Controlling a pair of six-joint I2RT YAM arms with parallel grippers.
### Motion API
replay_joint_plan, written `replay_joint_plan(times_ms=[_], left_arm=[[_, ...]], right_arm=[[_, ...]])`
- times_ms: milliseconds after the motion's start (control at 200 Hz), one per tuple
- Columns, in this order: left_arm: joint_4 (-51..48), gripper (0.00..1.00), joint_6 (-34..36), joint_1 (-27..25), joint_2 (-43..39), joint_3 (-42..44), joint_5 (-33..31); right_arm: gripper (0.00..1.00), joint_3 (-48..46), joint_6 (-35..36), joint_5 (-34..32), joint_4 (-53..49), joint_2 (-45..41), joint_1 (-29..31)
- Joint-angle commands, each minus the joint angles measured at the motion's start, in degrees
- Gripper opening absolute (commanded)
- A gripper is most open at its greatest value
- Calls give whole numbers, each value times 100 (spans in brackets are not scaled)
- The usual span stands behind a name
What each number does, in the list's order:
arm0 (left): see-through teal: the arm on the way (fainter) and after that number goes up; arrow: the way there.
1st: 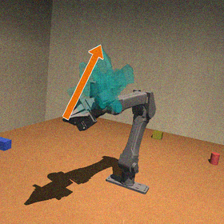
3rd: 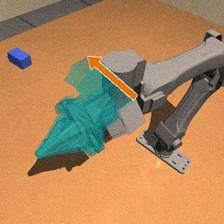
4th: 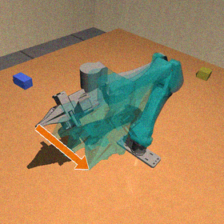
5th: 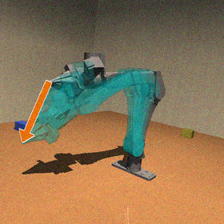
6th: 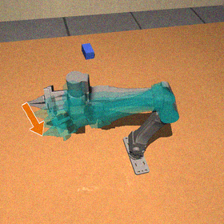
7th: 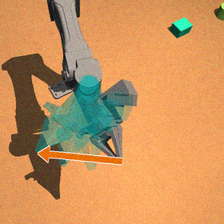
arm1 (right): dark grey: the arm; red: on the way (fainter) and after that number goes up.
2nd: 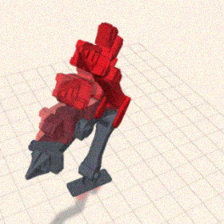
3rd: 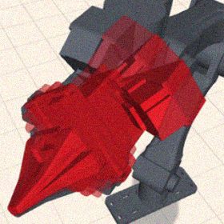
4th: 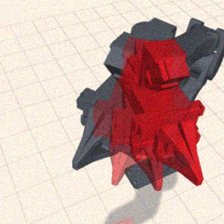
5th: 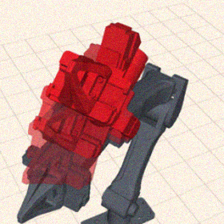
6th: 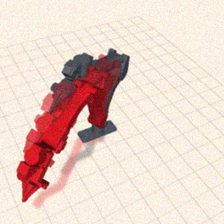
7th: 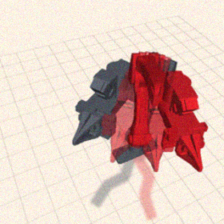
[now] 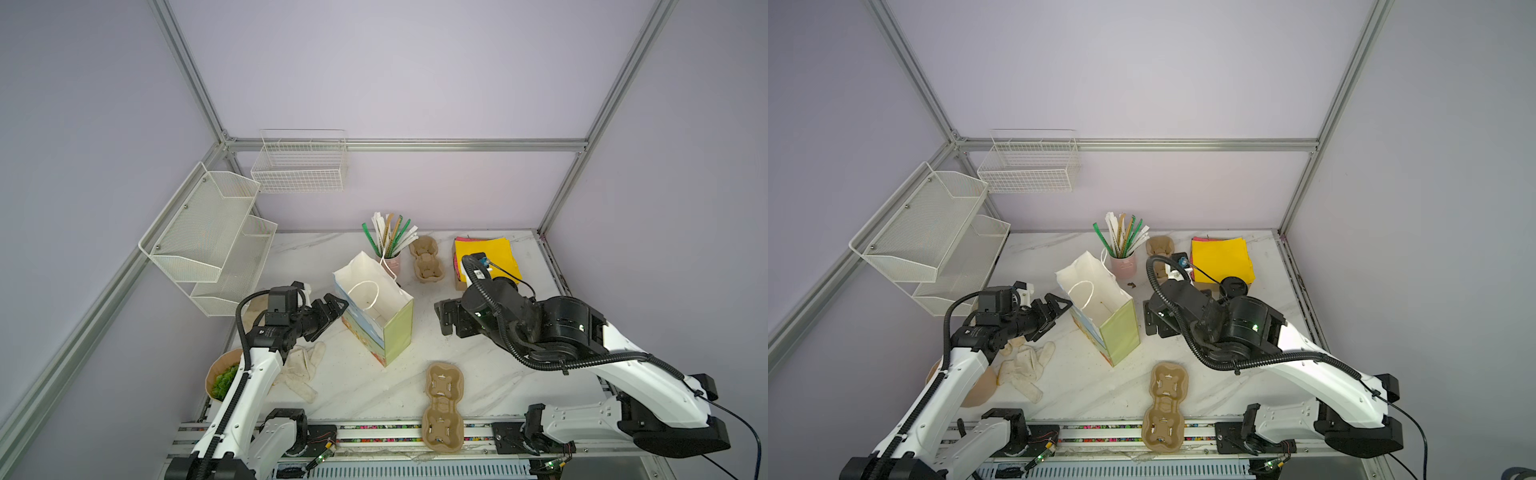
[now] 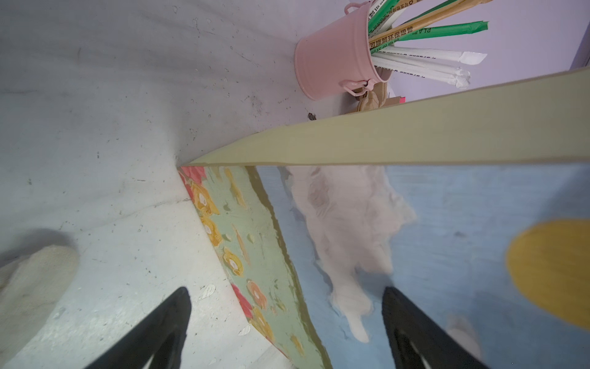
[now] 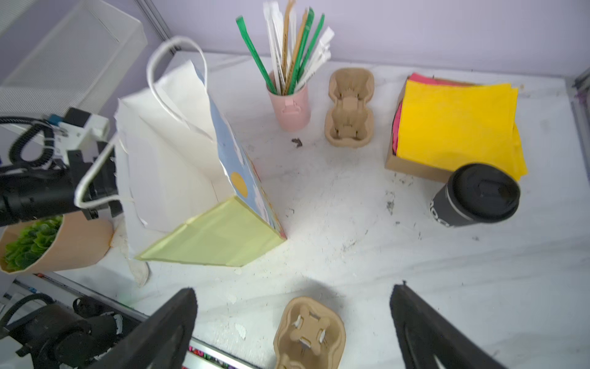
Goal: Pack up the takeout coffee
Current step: 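Move the right gripper down to the pulp carrier near the robot and grasp it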
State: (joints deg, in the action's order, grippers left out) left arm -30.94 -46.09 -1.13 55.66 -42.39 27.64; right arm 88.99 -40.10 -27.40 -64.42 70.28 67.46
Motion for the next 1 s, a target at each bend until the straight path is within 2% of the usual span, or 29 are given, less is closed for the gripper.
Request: replay_joint_plan(times_ms=[0,110,240,295,365,505,655,870,995], left_arm=[[456,93,-41,35,64,279,-16],[643,93,-23,51,203,403,-96],[914,92,-125,87,384,560,-81],[981,92,-162,110,447,595,-99],[1037,92,-199,150,510,634,-136],[1136,92,-301,186,608,705,-256],[1213,92,-357,209,691,706,-380],[1247,92,-340,263,764,745,-524],[1370,92,-391,262,903,802,-525]], right_arm=[[97,-1066,-1436,362,307,-51,13],[97,-2105,-2006,903,668,-608,15],[97,-3502,-2651,1891,1797,-1239,74],[97,-4018,-2953,2085,2208,-1399,274],[97,-4416,-3353,2019,2471,-1476,634],[97,-4476,-3621,1828,2705,-1105,1224],[97,-4600,-3881,1954,2846,-432,1507],[97,-4414,-4537,1481,1996,-501,1724],[97,-4547,-4674,1584,1836,-452,1726]])
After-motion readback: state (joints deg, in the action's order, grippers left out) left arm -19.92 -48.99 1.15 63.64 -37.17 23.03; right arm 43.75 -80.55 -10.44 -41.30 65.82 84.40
